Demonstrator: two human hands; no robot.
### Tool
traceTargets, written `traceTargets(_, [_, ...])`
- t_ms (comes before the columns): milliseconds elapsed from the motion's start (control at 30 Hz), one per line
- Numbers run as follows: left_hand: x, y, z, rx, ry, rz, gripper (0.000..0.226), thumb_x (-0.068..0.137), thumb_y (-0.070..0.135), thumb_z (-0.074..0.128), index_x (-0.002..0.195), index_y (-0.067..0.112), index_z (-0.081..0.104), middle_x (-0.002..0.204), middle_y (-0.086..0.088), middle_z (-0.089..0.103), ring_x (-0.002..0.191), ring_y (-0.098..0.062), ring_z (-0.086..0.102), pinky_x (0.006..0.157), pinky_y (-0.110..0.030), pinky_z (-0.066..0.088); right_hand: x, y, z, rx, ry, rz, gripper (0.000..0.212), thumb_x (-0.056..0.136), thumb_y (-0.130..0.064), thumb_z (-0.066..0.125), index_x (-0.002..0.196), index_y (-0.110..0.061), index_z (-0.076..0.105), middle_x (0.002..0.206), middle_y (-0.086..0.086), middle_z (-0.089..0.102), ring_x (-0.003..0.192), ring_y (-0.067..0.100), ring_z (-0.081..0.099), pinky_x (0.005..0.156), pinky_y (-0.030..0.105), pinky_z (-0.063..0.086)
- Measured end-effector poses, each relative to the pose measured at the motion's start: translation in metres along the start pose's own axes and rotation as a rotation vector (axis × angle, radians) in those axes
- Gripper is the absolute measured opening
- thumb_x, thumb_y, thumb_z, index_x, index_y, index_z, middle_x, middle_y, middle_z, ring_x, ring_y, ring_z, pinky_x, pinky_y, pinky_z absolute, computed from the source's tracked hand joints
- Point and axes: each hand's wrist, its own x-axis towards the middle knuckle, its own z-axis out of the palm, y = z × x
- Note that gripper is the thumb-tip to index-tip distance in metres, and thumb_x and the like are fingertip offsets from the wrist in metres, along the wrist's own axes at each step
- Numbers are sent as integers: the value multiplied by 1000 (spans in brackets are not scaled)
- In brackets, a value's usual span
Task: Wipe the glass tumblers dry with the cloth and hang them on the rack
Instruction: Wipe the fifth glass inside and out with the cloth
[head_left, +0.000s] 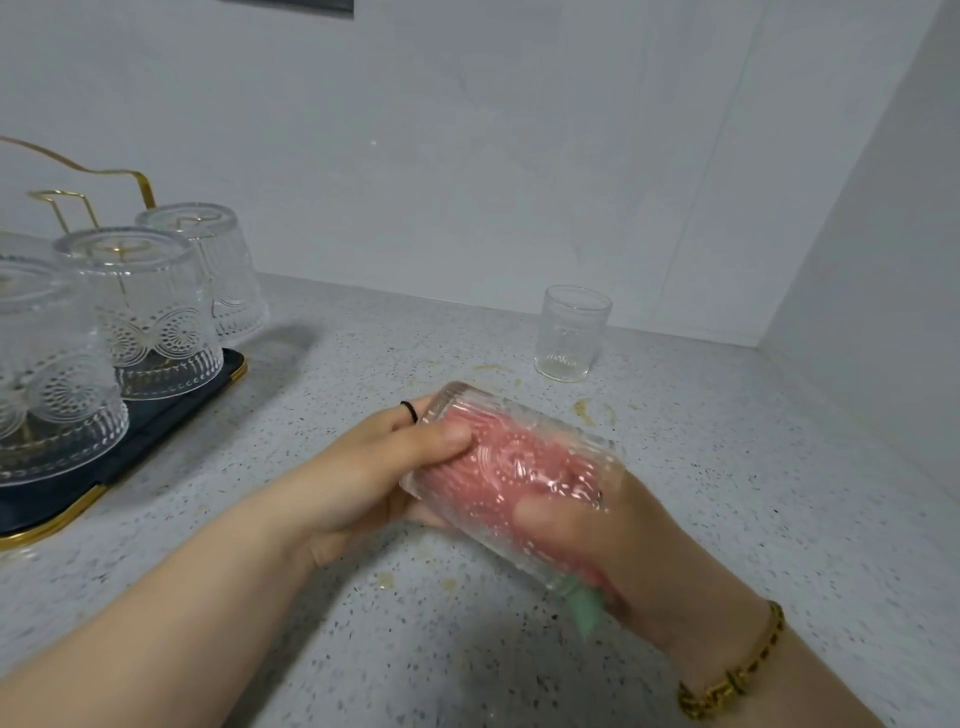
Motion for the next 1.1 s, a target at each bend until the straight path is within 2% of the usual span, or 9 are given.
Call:
traceTargets(100, [2, -1, 5, -17, 110, -130, 39, 65, 46, 70, 89, 15, 64, 74, -7, 73, 63, -20, 70, 50, -32, 58, 2, 8, 13, -274, -55, -105, 42, 76, 5, 55, 108, -22, 52, 85, -7, 54, 69, 1, 55, 63, 15, 45])
traceTargets(200, [1, 0, 1, -6, 92, -131, 42, 62, 50, 72, 84, 15, 68, 82, -9, 73, 66, -19, 70, 53, -29, 58, 3, 8, 12, -283, 15, -94, 38, 78, 2, 53, 97, -30, 54, 74, -2, 58, 52, 2, 47, 49, 11, 41])
traceTargets(433, [-3, 2, -7, 4, -72, 84, 77, 24, 47, 89, 96, 36, 66, 94, 3, 72, 85, -15, 69, 64, -25, 54, 3, 7, -6, 428, 23, 49, 39, 55, -25, 64, 92, -12, 70, 88, 17, 69, 76, 24, 65, 66, 32, 53])
traceTargets(567, [-1, 2, 0, -5, -42, -6, 58, 36, 43, 87, 86, 18, 70, 82, -8, 73, 69, -20, 70, 50, -27, 56, 2, -2, 5, -22, -77, -59, 31, 72, -10, 62, 101, -22, 59, 84, 4, 64, 65, 1, 59, 56, 11, 49])
traceTargets(633, [-1, 1, 3, 8, 11, -93, 39, 57, 38, 79, 85, 13, 66, 75, -9, 72, 62, -21, 68, 47, -27, 57, 3, 1, 13, -167, -100, -21, 34, 79, 8, 55, 104, -15, 49, 90, 6, 58, 67, 3, 58, 60, 17, 51])
traceTargets(700, [0, -2, 2, 5, 25, -153, 38, 63, 40, 70, 87, 11, 64, 75, -10, 72, 63, -22, 68, 52, -28, 57, 6, 3, 17, -266, -21, -20, 29, 79, -6, 60, 103, -19, 53, 92, 9, 62, 62, 8, 57, 55, 19, 49])
traceTargets(800, [0, 1, -5, -66, -101, -124, 51, 43, 39, 87, 86, 15, 74, 90, -13, 73, 81, -22, 70, 68, -30, 59, 5, 6, 9, -111, 14, -110, 25, 68, -20, 67, 91, -26, 61, 84, -9, 69, 71, 1, 62, 62, 14, 50])
traceTargets(933, [0, 1, -12, -66, -175, 14, 65, 35, 38, 90, 97, 31, 70, 100, -3, 71, 90, -19, 68, 72, -30, 57, 6, 11, -4, 350, 54, 71, 48, 55, -13, 65, 101, -2, 62, 102, 23, 63, 91, 33, 62, 71, 34, 54])
traceTargets(1100, [2, -2, -11, -32, -78, 12, 72, 32, 47, 88, 94, 15, 68, 90, -10, 72, 80, -22, 69, 62, -29, 57, -1, -5, 3, -28, 7, 12, 28, 74, -2, 62, 84, -27, 56, 67, -18, 68, 61, -5, 62, 54, 8, 47])
